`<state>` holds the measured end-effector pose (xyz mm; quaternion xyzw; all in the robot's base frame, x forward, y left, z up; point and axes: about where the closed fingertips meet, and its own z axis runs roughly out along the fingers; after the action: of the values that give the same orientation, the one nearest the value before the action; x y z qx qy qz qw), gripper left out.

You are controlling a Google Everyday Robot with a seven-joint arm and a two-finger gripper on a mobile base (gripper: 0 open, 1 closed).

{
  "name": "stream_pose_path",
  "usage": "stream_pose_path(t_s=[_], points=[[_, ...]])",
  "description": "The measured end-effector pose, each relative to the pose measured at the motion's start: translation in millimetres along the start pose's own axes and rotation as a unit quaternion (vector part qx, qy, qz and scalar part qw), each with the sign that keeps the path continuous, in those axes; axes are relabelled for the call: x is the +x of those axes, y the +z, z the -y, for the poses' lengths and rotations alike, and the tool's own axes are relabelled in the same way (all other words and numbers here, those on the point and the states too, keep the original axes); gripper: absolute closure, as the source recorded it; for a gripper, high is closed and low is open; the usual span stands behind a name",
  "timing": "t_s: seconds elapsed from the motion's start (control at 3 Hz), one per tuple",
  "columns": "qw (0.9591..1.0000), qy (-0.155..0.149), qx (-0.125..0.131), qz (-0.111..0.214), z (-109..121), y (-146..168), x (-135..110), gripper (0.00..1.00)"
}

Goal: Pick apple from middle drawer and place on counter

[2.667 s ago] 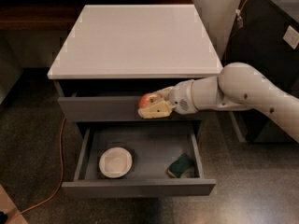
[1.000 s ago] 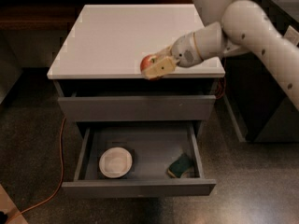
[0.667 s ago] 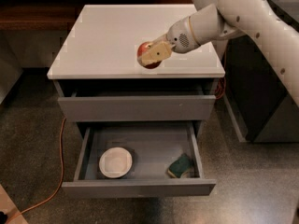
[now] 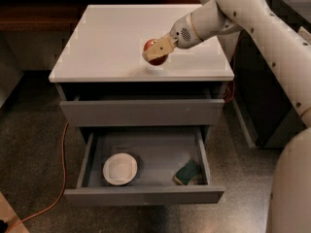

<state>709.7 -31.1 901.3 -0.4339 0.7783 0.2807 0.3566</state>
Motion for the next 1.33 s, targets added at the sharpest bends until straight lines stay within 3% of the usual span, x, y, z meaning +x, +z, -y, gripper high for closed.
stream_pose_path(t_s=[0.33,0.67,1.33], points=[[0.9996,0.021,0.017,-0.005,23.0,12.7,5.5,0.86],[0.9989,0.035,0.033,-0.006,42.4,25.4,9.7,0.62],[0.9989,0.035,0.029,-0.009,41.7,32.8,11.0,0.17]])
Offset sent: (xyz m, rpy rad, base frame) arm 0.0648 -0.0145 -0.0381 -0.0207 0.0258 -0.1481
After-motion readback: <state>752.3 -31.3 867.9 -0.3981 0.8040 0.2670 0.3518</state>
